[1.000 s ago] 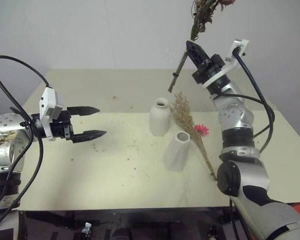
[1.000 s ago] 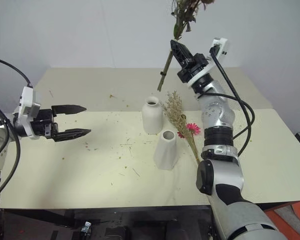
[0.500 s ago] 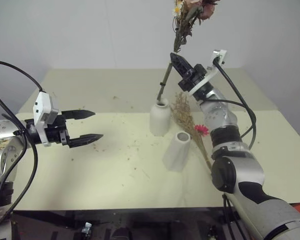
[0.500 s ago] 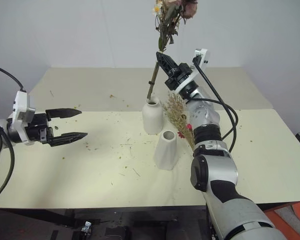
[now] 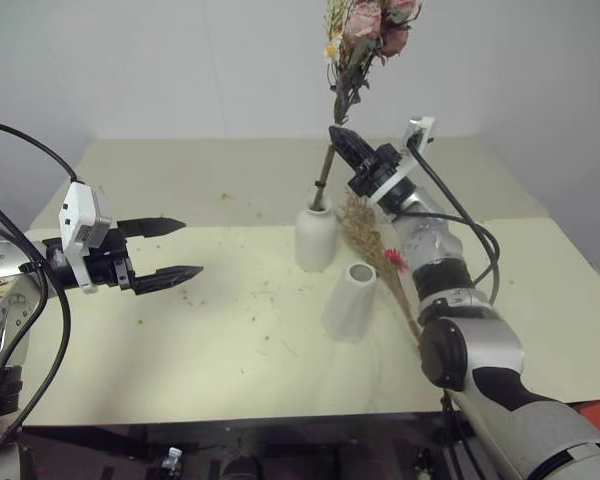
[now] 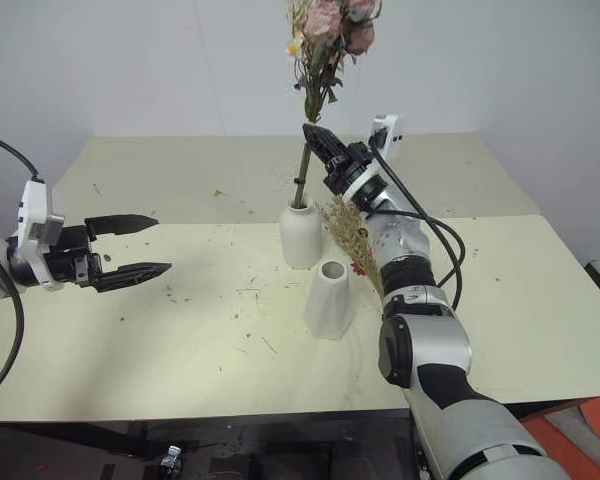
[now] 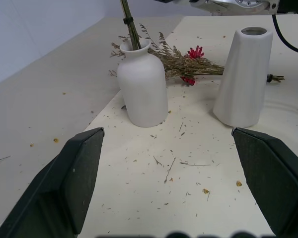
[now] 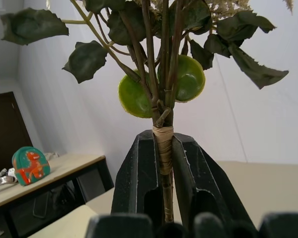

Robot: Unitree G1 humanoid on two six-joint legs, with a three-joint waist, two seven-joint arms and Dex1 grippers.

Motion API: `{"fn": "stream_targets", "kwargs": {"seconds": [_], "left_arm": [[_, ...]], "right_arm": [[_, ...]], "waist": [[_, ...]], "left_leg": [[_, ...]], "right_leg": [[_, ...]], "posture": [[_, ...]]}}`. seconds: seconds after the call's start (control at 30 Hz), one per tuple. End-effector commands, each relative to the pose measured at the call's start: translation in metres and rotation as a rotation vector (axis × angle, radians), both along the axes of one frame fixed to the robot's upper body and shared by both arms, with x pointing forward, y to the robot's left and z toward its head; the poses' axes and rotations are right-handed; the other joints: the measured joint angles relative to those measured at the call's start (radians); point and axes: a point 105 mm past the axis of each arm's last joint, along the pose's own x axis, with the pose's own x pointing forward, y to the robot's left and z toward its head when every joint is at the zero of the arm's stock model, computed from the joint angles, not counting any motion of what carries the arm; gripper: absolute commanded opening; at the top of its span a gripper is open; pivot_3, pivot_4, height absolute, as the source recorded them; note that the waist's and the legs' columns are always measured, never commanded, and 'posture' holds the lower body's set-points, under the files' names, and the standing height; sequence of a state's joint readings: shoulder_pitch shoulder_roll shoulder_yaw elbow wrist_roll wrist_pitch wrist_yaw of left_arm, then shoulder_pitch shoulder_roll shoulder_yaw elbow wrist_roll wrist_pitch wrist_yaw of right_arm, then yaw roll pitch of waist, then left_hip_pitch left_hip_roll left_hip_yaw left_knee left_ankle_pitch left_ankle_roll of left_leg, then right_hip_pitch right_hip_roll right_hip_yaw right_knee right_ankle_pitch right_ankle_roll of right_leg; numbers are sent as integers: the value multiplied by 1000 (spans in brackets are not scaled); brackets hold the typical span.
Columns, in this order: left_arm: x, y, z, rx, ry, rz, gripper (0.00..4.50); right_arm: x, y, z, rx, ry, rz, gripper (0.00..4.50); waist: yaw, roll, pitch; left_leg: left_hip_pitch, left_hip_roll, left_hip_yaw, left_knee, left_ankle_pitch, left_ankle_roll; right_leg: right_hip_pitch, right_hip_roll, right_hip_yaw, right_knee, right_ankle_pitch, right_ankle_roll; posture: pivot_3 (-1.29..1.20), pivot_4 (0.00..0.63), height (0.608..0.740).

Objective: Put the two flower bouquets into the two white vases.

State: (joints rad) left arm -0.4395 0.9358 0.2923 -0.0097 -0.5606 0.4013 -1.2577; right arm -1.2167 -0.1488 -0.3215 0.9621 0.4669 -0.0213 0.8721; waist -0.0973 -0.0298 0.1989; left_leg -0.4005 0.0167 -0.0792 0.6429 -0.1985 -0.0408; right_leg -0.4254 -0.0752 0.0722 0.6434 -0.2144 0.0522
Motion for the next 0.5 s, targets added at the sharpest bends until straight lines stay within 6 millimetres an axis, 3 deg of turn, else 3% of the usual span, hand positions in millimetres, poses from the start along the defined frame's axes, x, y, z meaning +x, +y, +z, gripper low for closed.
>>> {"fn": "stream_targets", "kwargs": {"seconds": [0.03, 0.5], "left_arm": [[-6, 3, 13, 7, -51, 7, 4500], [-9, 5, 13, 0, -46, 12, 4500]], "right_arm": [[-3, 1, 4, -9, -57, -9, 188], [-13, 15, -14, -97, -156, -7, 188]], "waist": [[0, 0, 0], [-2, 0, 0]], "left_leg": [[0, 0, 0, 0, 0, 0], [0, 0, 0, 0, 0, 0]], "right_leg": [[0, 0, 0, 0, 0, 0], [0, 0, 0, 0, 0, 0]], "posture": [[0, 150, 740], [0, 150, 740]]}}
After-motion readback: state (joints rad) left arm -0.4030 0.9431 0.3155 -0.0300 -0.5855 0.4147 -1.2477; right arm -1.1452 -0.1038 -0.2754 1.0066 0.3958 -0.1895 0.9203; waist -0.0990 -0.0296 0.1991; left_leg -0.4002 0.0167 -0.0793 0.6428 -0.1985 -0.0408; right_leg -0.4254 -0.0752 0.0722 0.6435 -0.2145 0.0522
